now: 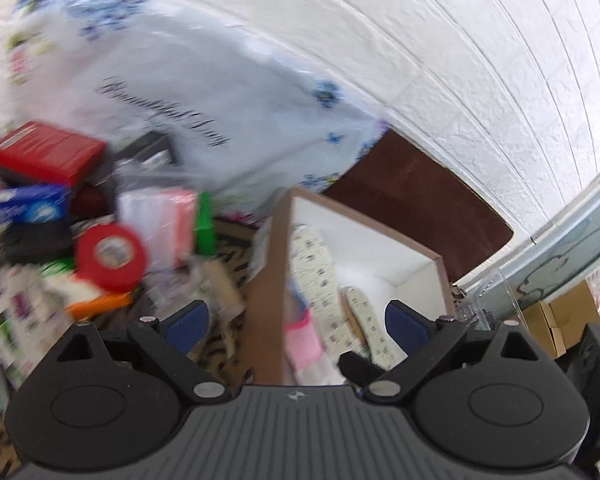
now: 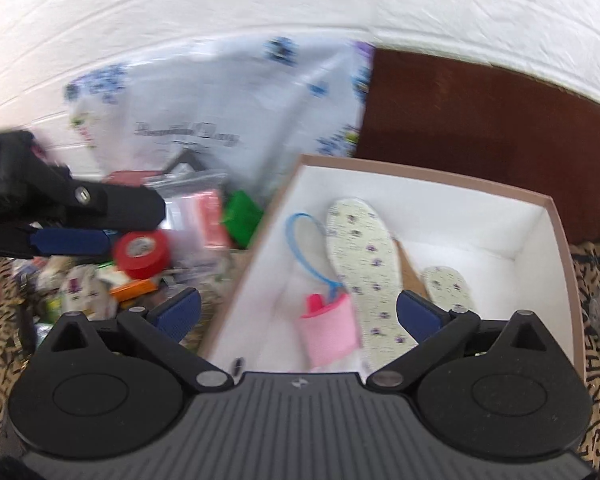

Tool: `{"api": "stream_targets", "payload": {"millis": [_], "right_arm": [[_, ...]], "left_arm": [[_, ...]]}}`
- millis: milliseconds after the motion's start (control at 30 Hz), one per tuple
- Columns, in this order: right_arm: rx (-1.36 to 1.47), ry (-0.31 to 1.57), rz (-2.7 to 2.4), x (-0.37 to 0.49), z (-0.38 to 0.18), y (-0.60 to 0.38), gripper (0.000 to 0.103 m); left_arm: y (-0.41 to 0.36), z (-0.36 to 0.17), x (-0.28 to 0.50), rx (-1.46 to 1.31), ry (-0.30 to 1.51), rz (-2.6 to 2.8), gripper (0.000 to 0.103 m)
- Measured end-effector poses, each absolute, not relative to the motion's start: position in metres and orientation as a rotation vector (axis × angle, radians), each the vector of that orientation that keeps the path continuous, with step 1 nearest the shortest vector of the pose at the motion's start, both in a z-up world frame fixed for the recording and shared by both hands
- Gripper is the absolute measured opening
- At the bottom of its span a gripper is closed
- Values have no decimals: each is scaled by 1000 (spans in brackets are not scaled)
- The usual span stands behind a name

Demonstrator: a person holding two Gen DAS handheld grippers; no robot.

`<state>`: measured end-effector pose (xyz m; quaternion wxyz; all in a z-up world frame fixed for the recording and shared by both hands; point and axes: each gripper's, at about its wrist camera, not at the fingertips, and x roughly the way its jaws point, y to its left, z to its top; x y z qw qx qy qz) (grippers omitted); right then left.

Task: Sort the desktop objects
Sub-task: 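Move both tools back to the pile toward the cloth drawstring bags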

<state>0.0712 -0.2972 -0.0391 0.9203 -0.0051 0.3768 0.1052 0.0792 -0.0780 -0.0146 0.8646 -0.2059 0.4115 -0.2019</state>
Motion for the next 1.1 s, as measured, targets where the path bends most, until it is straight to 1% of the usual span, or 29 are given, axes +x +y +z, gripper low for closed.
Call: {"api": "stream_targets", "payload": {"millis": [300,433,733,1100], "right_arm": [[-138,749,445,33,-38,-210,101],[-180,750,541,17,-42,-177,101],[-188,754,633,9,-58,-130,101],[-246,782,623,41,-84,-103,101]], "left_arm": [[20,-46,29,-503,902,-185,98],[50,-57,14,-522,919,-121,98],[75,-78,21,-516,947,-124,98],[78,-115,70,-541,1005,-115,98]]}}
